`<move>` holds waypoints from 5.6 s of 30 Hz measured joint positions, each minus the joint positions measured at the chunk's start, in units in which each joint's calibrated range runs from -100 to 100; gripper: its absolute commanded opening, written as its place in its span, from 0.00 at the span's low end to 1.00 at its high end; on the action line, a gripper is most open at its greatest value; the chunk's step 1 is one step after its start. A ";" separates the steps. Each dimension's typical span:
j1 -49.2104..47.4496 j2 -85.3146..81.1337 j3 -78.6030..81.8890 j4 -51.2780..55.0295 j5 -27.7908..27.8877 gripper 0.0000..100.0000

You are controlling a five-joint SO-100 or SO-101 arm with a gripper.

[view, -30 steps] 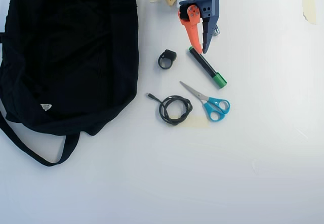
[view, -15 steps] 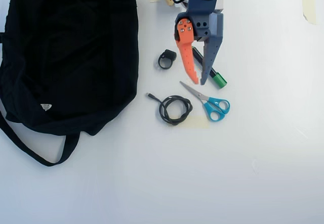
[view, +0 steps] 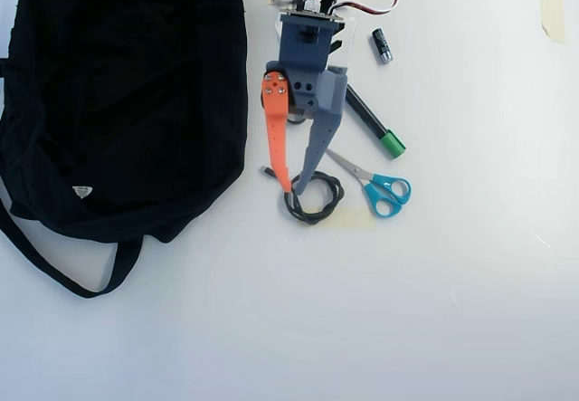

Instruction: Put the bike light into the black bag

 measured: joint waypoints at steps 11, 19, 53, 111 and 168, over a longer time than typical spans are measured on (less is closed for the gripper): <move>0.81 0.00 0.00 1.72 1.86 0.02; -0.15 -4.32 0.00 16.57 14.51 0.02; -1.10 -8.55 -12.19 90.00 13.48 0.02; 3.97 21.83 -12.26 77.80 39.85 0.02; 3.67 32.63 -12.26 71.70 39.66 0.34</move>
